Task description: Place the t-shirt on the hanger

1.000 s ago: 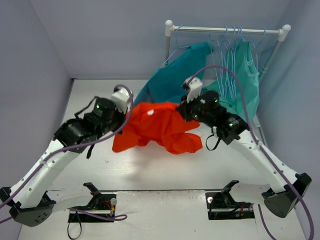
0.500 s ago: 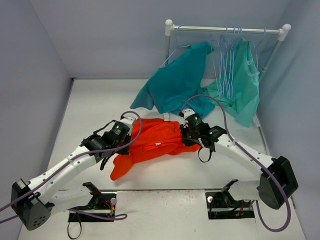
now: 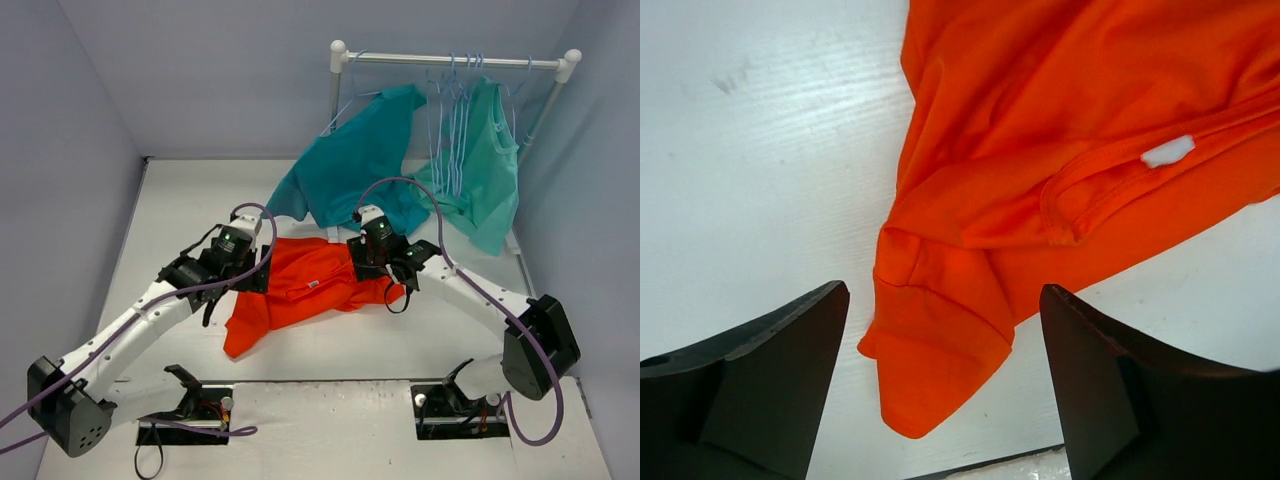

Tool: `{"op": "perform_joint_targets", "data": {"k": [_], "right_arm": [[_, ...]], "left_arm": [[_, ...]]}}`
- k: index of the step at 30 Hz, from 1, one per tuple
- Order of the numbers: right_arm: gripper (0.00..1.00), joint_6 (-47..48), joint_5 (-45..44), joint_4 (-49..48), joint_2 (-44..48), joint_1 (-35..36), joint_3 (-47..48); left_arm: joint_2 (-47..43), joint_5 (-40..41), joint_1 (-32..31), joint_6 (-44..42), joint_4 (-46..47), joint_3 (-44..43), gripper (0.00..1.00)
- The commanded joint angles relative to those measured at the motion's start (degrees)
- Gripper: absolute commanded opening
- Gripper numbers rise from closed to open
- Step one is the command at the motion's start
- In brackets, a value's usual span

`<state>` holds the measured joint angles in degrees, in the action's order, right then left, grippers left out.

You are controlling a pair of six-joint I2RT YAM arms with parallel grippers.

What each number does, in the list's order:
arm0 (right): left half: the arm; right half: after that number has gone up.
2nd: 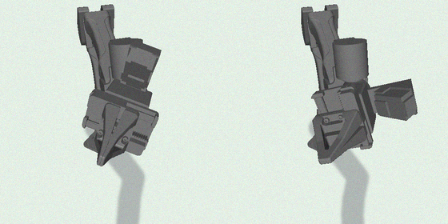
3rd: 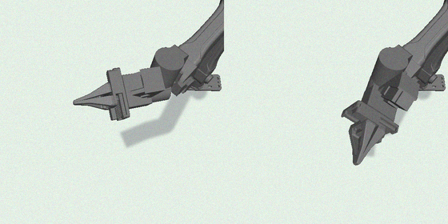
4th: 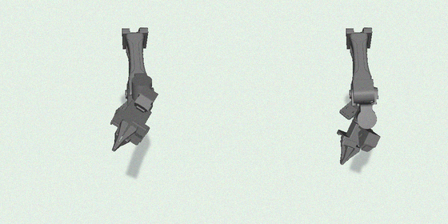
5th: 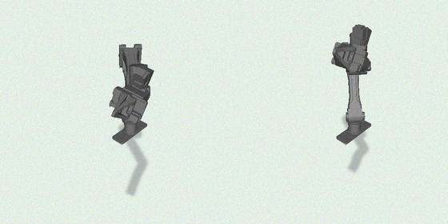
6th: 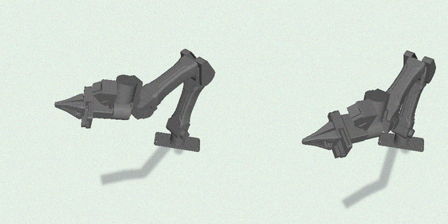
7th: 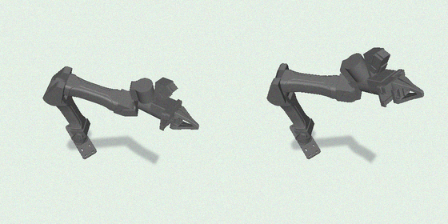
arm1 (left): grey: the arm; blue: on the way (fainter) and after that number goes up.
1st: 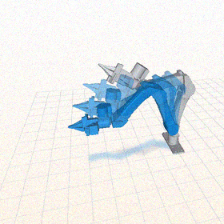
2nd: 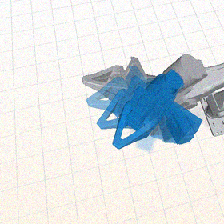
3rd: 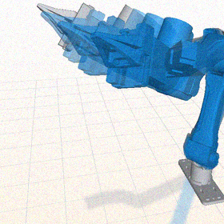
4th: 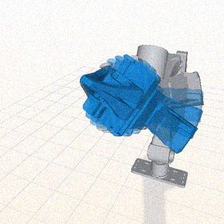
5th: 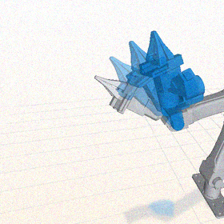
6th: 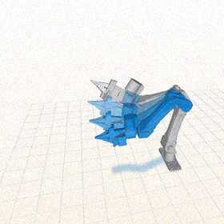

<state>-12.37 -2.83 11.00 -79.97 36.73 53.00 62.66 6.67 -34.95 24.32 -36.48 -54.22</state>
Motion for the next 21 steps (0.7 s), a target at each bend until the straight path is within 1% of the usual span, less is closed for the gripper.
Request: {"op": "perform_joint_targets", "data": {"k": [1,3,6,9,11,13,17,21], "right_arm": [[0.46,2.5,-3.5,-2.0,6.9,-0.1,7.8],[0.47,4.4,-5.2,-1.9,9.5,-0.1,11.3],[0.49,7.9,-8.8,-1.4,12.4,-0.2,17.0],[0.51,12.3,-16.0,-0.9,13.1,-0.9,23.7],[0.51,14.7,-18.4,-0.6,11.7,-2.4,27.2],[0.51,16.0,-17.8,-0.1,9.4,-5.3,31.5],[0.51,15.5,-14.9,0.1,4.5,-11.7,38.2],[0.51,12.7,-11.3,-0.1,-0.1,-16.1,42.7]], "left_arm": [[-3.0,2.9,0.4,-2.8,-1.6,-9.1,0.74],[-4.0,4.1,0.4,-4.4,-3.3,-11.9,0.74],[-6.1,7.3,0.5,-6.4,-4.5,-13.7,0.74],[-8.5,11.5,0.5,-7.8,-4.7,-12.6,0.74],[-9.5,13.3,0.6,-7.7,-4.5,-11.3,0.74],[-10.8,14.8,0.6,-6.9,-4.3,-9.3,0.74],[-11.8,17.1,0.6,-6.2,-1.9,-4.5,0.74],[-11.0,14.8,1.3,-6.8,-1.3,-3.3,0.74]]}}
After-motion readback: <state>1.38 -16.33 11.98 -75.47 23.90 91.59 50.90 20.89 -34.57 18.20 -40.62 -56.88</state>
